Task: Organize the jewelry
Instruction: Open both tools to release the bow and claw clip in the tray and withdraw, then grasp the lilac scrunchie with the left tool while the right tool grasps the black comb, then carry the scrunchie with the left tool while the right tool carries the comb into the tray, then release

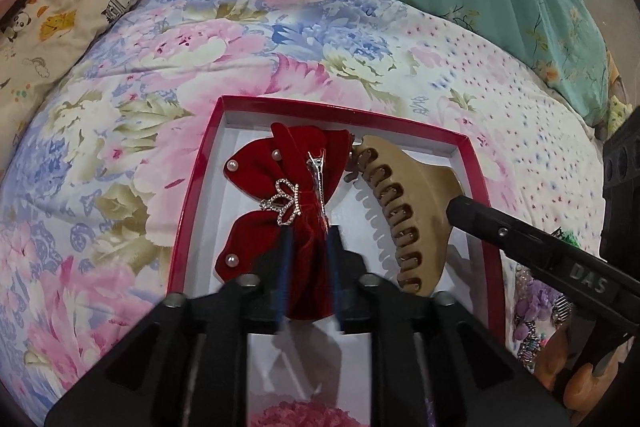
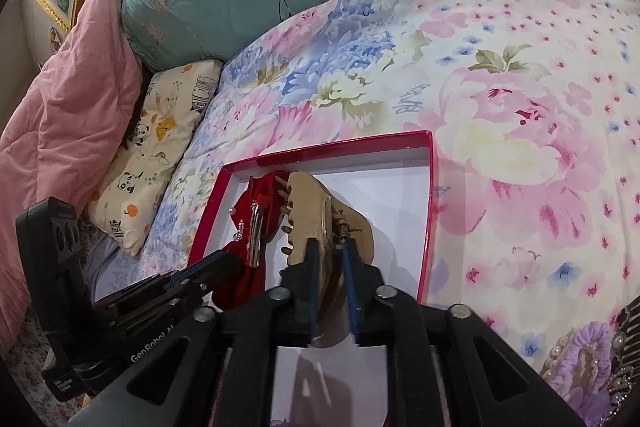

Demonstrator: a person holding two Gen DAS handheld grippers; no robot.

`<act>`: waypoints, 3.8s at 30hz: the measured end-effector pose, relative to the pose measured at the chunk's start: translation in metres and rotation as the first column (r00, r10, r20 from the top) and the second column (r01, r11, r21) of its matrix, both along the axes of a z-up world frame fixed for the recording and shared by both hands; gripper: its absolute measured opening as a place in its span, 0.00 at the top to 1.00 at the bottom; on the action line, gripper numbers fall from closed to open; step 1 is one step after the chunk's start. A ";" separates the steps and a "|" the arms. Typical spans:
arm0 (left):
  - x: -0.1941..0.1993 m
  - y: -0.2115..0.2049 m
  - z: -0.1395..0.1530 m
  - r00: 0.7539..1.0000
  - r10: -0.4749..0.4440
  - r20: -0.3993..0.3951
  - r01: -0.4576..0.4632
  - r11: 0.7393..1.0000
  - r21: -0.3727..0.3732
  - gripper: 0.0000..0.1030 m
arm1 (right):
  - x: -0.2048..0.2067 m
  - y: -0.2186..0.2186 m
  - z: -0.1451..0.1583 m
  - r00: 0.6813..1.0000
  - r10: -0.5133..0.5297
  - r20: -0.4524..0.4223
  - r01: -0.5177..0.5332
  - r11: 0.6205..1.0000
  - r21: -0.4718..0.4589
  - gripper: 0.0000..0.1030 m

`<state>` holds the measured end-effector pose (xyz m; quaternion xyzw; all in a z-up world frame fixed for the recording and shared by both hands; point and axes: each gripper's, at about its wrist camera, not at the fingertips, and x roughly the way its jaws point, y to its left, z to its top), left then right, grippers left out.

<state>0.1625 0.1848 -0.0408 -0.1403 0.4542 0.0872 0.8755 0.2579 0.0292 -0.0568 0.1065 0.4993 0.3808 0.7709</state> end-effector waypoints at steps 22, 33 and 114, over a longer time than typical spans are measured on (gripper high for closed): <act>-0.064 -0.060 0.039 0.996 -0.043 0.073 0.050 0.994 -0.092 0.52 | -0.048 -0.133 0.048 0.992 -0.126 0.034 0.123 0.991 0.060 0.66; -0.074 -0.110 0.044 0.990 -0.123 0.072 0.132 0.984 -0.122 0.52 | -0.068 -0.227 0.051 0.966 -0.257 0.040 0.255 0.966 0.040 0.65; -0.092 -0.097 0.058 0.982 -0.115 0.150 0.144 0.970 -0.197 0.80 | -0.087 -0.205 0.049 0.989 -0.151 0.003 0.149 0.981 0.125 0.99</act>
